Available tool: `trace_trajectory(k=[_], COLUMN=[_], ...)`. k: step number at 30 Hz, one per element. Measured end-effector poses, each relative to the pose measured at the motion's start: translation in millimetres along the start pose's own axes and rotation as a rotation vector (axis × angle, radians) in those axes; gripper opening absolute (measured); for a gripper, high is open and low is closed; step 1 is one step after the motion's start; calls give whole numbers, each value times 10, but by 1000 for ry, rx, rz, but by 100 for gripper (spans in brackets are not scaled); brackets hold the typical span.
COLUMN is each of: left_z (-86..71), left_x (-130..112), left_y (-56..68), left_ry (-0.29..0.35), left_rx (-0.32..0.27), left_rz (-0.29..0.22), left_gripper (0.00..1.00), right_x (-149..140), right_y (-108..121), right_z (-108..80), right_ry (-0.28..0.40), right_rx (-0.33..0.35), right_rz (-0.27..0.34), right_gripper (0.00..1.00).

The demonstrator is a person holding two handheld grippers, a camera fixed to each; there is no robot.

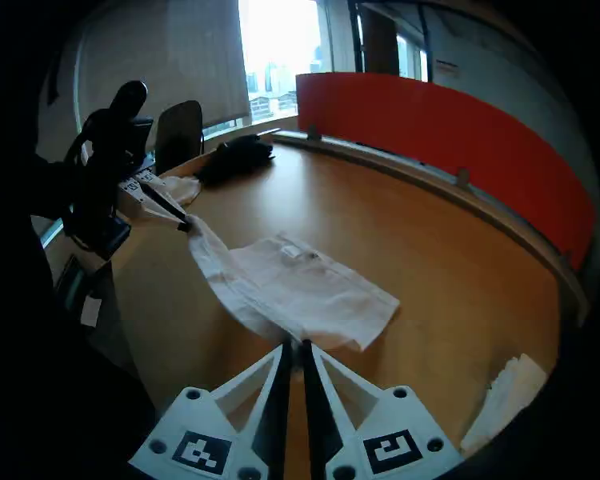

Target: Fold towel

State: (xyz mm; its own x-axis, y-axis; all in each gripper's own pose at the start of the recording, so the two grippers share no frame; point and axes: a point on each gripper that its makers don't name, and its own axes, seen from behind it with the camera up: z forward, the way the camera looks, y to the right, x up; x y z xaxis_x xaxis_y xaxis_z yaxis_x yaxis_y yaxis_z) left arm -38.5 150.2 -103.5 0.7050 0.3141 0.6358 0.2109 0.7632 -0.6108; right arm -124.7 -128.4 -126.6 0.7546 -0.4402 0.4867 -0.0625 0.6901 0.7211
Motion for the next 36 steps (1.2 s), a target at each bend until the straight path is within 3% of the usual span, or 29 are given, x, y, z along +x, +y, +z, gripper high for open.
trace_trajectory(k=[11, 26, 36], left_z=[141, 549, 785], left_x=[122, 251, 221], left_y=[-134, -396, -519], left_ry=[19, 25, 9], left_rx=[19, 49, 64], left_rz=[-20, -70, -84], left_gripper=[11, 11, 11], right_x=[-13, -4, -109], right_y=[142, 603, 761], right_z=[179, 551, 722], right_ry=[-37, -57, -91], right_rx=[4, -25, -24], right_rz=[-15, -9, 9], right_gripper=[11, 11, 11])
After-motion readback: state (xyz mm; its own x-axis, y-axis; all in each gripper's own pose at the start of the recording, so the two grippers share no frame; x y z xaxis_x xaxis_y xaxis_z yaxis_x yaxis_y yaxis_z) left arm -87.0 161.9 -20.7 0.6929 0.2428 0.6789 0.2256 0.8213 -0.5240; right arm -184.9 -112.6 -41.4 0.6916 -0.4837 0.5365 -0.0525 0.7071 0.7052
